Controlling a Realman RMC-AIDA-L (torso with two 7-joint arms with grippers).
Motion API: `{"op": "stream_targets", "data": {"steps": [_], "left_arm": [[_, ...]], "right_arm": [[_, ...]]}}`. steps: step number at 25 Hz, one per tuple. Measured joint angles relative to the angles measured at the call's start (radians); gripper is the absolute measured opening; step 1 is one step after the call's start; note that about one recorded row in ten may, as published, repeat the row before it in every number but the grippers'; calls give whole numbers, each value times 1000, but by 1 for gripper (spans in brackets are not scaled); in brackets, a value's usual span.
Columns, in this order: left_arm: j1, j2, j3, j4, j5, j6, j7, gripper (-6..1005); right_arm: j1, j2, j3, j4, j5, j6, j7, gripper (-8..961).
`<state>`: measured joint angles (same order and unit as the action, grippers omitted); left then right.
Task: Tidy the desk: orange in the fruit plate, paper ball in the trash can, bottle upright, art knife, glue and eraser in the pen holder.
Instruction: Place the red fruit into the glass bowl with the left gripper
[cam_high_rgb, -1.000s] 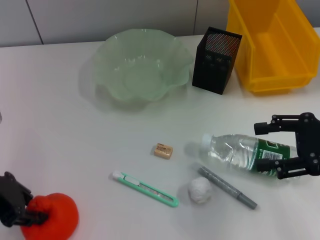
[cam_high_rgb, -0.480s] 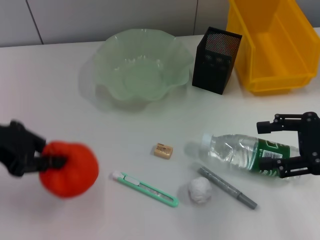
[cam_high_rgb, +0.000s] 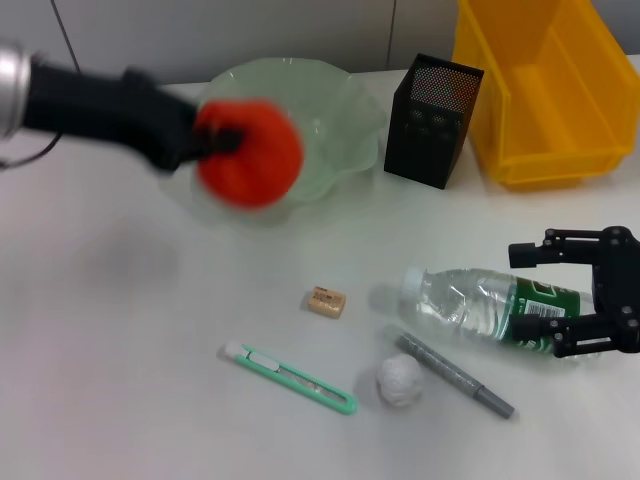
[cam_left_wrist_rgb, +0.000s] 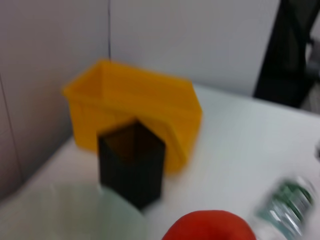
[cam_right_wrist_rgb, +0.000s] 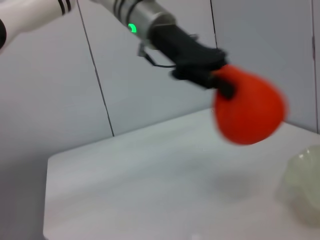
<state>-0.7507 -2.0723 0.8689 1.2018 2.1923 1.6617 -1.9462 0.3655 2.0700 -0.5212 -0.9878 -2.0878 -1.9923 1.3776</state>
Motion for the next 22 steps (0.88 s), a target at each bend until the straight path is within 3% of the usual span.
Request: {"op": "stream_targets", "data": {"steps": [4,5,6,9,10,15,22], "left_arm": [[-15,0,55,-45,-51,-155,0,88],[-17,-1,107,-73,-78,-254,0,82],[-17,-1,107,-73,-78,-254,0,76],[-22,-2,208,-124,-116,-413,-3,77],[-31,-3,271,-159,-120,-514,-14,80],[-71,-7,371,-263,-122,-713,-35,98],[-96,-7,427,-325,-150,-820,-39,122]], "right_arm": [[-7,4,1,1,14,-2,0,752],[-10,4,1,1,16,-2,0,752],[-13,5,1,2,19,-2,1,751],[-18,6,1,6,23,-2,3,749],[-19,6,1,17,29,-3,3,749],[-20,6,1,35,36,-3,3,746],[-19,5,1,47,37,-3,0,742]]}}
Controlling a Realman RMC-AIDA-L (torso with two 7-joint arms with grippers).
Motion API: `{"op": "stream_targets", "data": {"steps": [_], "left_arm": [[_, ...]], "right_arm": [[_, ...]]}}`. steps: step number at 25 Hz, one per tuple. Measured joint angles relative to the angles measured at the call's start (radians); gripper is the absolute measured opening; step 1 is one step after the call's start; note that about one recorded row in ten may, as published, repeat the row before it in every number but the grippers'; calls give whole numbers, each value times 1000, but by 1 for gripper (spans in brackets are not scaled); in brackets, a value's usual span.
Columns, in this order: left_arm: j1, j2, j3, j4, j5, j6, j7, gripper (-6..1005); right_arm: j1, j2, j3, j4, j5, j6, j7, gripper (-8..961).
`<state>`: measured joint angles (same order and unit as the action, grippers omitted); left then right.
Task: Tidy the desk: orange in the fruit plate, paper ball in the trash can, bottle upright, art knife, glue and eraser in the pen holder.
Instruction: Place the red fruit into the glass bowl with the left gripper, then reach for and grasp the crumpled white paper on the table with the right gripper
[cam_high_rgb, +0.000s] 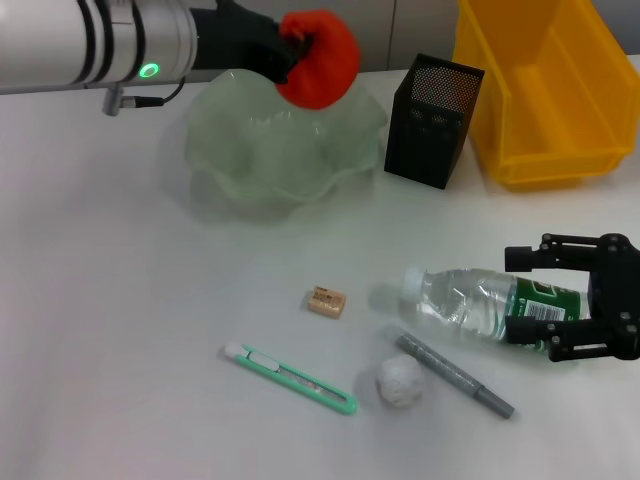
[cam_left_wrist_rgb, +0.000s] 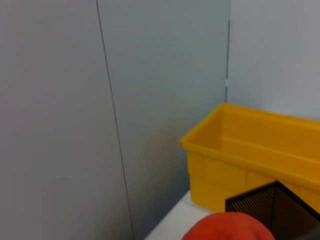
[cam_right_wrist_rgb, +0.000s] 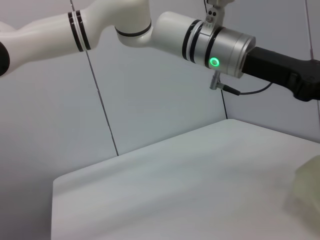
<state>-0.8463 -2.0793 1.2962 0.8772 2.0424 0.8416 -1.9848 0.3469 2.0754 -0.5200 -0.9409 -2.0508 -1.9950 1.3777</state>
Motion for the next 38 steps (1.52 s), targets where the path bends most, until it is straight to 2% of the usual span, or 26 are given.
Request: {"op": "stream_targets", "data": {"steps": [5,10,14,23,25,28,31,33,34,35,37,38], "left_arm": [[13,-1,71,-6,-67,-115,-1,140],[16,-1,93,-8,-72,-136,-1,157],[23,-1,102,-8,-72,-160,11,391],[44,4,97,-1,-97,-167,23,735],[95,11,63,28,-218,-74,137,807],[152,14,-11,46,-324,84,266,824],[210,16,-102,48,-362,269,351,842],[210,16,-102,48,-362,269,351,842],[236,17,-133,48,-362,339,375,842],[288,17,-181,46,-363,464,432,842],[309,17,-198,43,-363,512,458,842],[309,17,-198,43,-363,512,458,843]], "right_arm": [[5,0,-1,4,0,-1,-1,739],[7,0,-1,4,0,-1,-3,736],[11,0,0,4,0,0,-4,734],[17,0,0,-1,0,9,-5,728],[20,-1,0,-14,0,9,11,727],[36,-8,-2,-92,1,10,103,725],[50,-11,-9,-160,-4,10,185,724],[68,-14,-20,-229,-19,10,272,723],[83,-17,-38,-276,-37,9,332,722],[117,-25,-89,-362,-80,9,440,721],[132,-29,-121,-399,-109,7,492,720],[180,-38,-211,-475,-187,-2,597,720]]}}
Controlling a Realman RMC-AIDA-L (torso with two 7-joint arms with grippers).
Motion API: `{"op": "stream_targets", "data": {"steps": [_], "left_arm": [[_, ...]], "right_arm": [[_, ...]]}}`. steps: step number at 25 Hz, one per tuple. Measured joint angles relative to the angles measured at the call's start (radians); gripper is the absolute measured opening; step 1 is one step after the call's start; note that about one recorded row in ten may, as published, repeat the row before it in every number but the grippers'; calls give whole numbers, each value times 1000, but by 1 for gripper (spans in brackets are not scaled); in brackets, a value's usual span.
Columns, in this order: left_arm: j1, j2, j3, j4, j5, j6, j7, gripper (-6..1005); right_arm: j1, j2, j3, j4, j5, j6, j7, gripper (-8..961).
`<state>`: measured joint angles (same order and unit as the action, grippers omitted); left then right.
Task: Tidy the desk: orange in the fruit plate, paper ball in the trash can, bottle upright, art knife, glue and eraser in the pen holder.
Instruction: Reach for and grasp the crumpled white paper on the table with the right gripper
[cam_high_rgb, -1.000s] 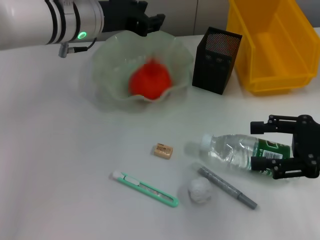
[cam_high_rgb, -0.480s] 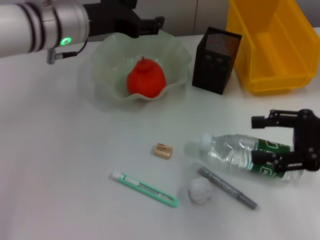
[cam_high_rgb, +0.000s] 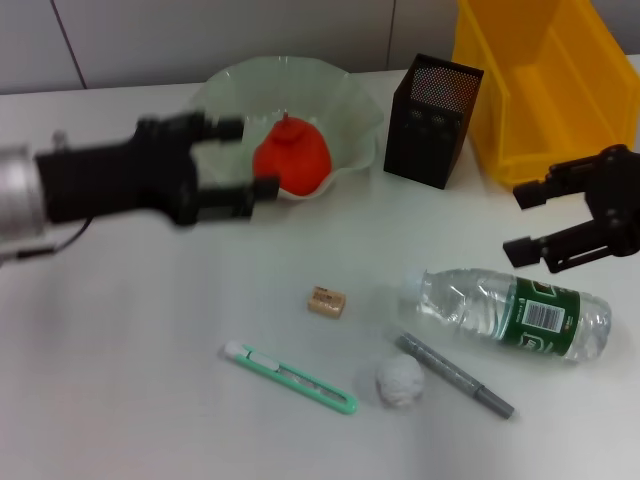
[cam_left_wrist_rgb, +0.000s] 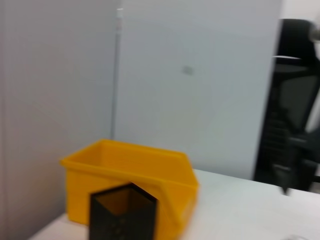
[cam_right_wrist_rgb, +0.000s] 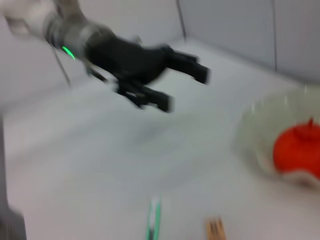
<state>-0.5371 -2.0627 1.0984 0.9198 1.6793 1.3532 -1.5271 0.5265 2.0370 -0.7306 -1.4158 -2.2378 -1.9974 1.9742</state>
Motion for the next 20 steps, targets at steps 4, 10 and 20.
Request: {"op": "stream_targets", "data": {"steps": [4,10,20], "left_arm": [[100,16,-49,-26,4,233,117,843],[140,35,-56,-71,3,326,151,842],[189,39,-73,-101,5,352,186,840]], "right_arm": [[98,-20,-132,-48,-139,-44,128,717],[353,-17,-360,42,-384,-121,266,714],[401,50,-692,70,-362,-6,350,708]]}}
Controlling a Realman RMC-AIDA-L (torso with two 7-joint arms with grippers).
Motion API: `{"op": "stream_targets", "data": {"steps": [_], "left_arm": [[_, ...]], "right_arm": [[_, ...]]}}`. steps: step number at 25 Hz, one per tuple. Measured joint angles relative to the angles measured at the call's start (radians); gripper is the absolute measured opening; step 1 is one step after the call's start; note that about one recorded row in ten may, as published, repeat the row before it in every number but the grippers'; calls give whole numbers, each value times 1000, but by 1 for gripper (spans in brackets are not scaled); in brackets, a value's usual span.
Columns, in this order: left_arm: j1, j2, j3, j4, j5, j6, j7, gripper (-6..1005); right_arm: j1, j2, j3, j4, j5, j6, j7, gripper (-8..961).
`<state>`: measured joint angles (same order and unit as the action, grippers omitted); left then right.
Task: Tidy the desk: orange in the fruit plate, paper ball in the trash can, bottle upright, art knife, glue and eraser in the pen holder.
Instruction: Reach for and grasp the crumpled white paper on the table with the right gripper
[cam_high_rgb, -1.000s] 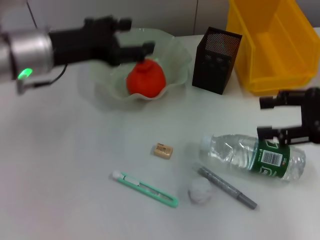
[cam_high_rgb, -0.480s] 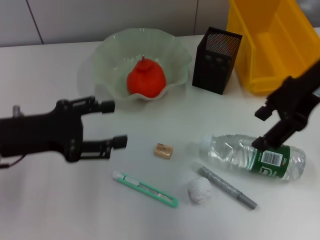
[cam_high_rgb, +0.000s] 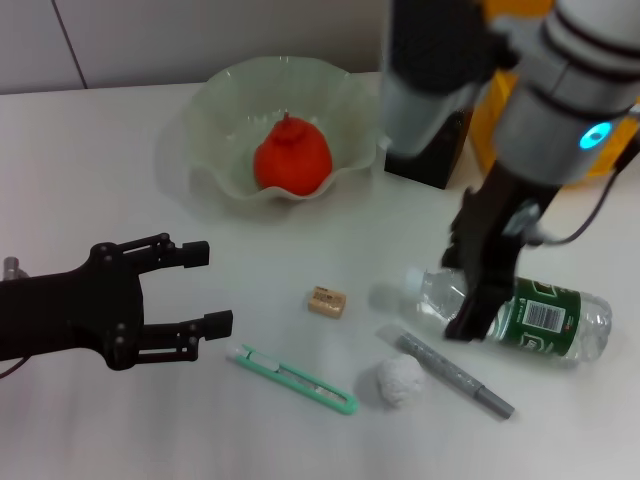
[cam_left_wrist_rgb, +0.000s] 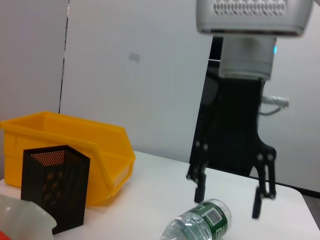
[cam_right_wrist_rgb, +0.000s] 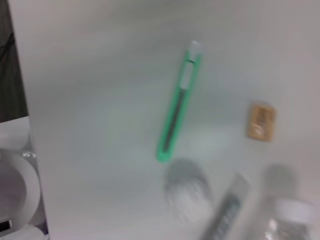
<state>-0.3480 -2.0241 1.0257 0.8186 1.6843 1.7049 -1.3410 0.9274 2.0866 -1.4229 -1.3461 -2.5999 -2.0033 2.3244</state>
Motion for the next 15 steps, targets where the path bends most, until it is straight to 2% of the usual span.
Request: {"op": "stream_targets", "data": {"steps": [8,15], "left_arm": [[2,0,-9,-23,2,-4,15,839],[1,2,-15,-36,2,-14,21,838]], "right_arm": [[-8,1,-149,105,88,131,16,703],[-24,4,-274,142,122,230,17,699]]}}
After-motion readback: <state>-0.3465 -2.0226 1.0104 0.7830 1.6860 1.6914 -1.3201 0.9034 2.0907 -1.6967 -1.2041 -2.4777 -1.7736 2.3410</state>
